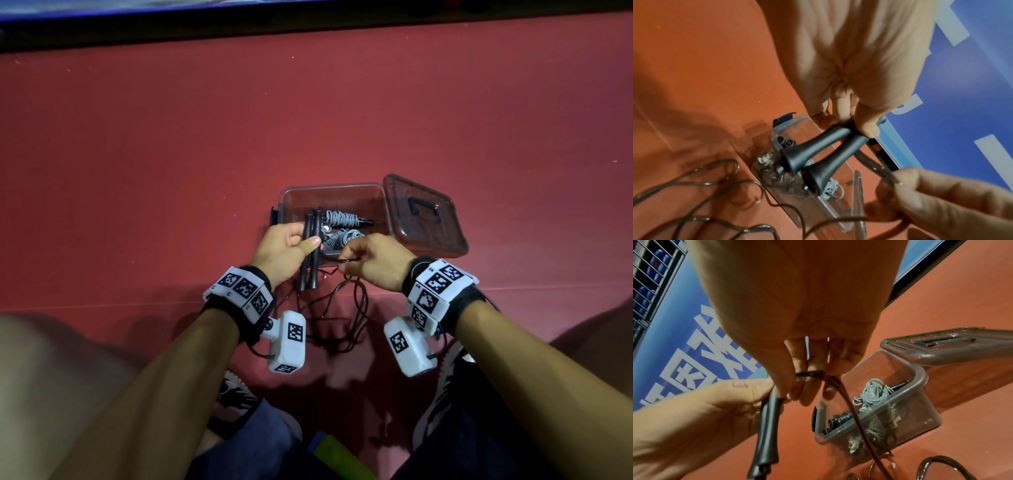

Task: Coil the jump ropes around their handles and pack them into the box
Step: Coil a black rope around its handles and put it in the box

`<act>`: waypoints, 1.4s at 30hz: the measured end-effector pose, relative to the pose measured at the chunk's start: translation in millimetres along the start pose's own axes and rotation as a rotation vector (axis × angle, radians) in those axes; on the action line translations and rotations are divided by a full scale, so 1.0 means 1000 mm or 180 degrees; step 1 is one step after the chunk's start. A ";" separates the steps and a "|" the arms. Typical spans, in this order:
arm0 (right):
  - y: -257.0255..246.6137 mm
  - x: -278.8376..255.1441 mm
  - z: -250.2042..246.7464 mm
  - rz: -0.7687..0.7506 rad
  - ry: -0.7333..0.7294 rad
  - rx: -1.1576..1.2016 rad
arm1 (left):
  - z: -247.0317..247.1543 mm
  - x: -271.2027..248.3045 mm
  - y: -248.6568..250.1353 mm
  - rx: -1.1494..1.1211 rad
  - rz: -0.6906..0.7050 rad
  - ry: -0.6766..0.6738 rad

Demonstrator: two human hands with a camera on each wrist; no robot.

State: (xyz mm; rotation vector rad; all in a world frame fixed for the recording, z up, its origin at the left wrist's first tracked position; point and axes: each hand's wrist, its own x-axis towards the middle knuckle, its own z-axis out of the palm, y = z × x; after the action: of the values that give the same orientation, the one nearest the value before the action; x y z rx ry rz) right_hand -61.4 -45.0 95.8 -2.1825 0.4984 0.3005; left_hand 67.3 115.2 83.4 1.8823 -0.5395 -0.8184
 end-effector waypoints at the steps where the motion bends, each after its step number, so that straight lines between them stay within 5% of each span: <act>1: 0.000 0.001 -0.001 -0.0054 -0.0013 0.0003 | -0.001 0.000 -0.001 0.0104 -0.0033 -0.0008; 10: -0.004 0.006 0.003 -0.0432 0.0122 0.0581 | 0.006 -0.001 -0.003 0.0755 0.0024 -0.0384; 20: -0.010 0.003 0.001 -0.0524 0.0518 -0.0327 | 0.013 -0.006 -0.001 0.1814 0.0194 -0.1056; 27: -0.002 0.004 -0.005 -0.0210 0.0772 0.0519 | 0.002 -0.003 0.006 0.1190 -0.0078 -0.1250; 33: 0.002 0.006 -0.002 -0.0190 0.0707 0.1211 | -0.004 -0.003 0.009 0.1039 -0.0297 -0.1329; 42: -0.009 0.006 0.000 -0.0531 -0.0088 0.0642 | 0.001 -0.004 0.004 0.1953 -0.0259 -0.1541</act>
State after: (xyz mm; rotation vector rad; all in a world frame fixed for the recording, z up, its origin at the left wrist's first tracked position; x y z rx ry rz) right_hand -51.9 -41.6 99.4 -2.0056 0.3144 0.1811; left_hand 64.0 116.0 87.8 2.2665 -1.1182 -1.2805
